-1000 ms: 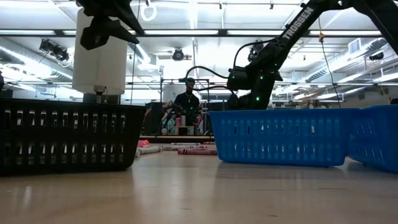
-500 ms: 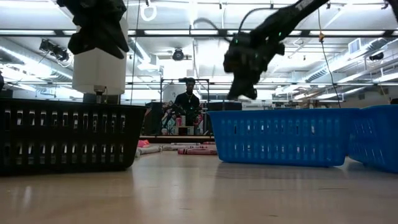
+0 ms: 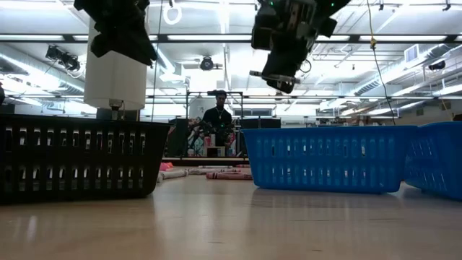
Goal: Sort crayons
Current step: Put the white crayon into the left blue bin, then put the black crayon into the right blue bin
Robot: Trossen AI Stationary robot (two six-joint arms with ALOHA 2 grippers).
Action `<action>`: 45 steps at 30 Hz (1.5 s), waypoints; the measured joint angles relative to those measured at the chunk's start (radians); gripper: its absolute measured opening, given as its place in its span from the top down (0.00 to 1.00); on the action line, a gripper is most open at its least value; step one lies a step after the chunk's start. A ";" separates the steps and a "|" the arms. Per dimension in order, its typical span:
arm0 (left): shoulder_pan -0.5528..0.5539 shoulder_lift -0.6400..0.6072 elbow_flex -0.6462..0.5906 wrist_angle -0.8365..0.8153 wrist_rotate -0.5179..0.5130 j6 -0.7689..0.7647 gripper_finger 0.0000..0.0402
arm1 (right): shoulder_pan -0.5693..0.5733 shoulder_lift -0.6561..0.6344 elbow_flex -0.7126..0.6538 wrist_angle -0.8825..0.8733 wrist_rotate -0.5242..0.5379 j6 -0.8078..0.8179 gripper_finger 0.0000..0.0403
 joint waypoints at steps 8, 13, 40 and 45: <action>0.000 0.017 0.000 0.036 -0.036 0.097 0.72 | 0.142 0.002 -0.020 -0.016 0.062 0.094 0.92; 0.002 0.052 0.000 0.039 -0.046 0.147 0.72 | 0.186 0.001 -0.022 -0.015 0.110 0.111 0.92; 0.001 0.189 0.000 0.083 0.095 0.152 0.72 | 0.185 -0.061 -0.228 0.065 0.150 0.255 0.71; 0.001 0.192 0.000 0.117 0.128 0.153 0.72 | 0.126 -0.146 -0.227 -0.005 0.244 0.217 0.71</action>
